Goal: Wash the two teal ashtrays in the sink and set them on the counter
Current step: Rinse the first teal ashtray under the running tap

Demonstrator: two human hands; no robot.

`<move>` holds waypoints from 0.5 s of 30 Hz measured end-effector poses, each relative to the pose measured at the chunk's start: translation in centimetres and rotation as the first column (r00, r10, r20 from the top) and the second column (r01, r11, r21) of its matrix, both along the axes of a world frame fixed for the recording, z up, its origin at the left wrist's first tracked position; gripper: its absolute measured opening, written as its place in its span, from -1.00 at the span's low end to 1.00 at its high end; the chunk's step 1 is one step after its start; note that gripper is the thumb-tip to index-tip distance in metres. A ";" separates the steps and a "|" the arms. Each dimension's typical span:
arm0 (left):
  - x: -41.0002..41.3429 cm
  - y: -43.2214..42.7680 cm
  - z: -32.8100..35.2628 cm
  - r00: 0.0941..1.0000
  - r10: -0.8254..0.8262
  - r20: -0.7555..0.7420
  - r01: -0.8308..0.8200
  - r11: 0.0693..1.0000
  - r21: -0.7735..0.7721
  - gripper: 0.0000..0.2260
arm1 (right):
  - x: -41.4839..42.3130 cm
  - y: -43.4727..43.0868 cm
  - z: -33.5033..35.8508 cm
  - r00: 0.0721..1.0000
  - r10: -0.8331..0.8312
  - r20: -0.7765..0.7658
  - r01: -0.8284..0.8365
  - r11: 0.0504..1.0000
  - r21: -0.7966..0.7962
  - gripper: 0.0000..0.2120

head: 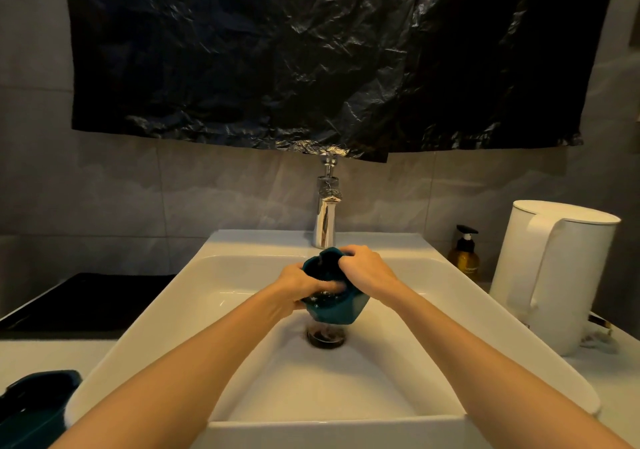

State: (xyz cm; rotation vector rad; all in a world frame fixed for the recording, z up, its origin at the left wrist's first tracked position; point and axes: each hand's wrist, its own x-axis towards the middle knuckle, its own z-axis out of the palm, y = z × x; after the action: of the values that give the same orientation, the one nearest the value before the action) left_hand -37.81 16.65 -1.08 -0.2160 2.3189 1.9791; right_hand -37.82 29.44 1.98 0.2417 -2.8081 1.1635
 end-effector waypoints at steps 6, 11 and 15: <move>0.3 0.0 0.2 0.978 0.132 -0.159 -0.154 0.979 -0.133 -0.80 | 0.1 -0.6 -0.5 1.000 -0.008 0.029 0.009 1.000 -0.014 -0.75; 0.6 -0.1 0.8 0.987 -0.121 -0.103 0.091 0.961 -0.261 -0.66 | 0.1 0.4 -0.1 0.984 -0.175 -0.043 0.178 0.981 0.080 -0.72; 0.8 0.0 1.5 0.974 0.056 -0.219 -0.119 0.952 -0.283 -0.89 | 0.7 1.3 -0.3 0.921 -0.250 -0.298 0.301 0.944 0.136 -0.70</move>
State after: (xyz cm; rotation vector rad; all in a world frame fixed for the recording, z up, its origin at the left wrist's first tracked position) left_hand -36.99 16.65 0.41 -0.1377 2.7840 1.7578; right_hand -37.12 30.70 1.71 0.0134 -2.5908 0.7509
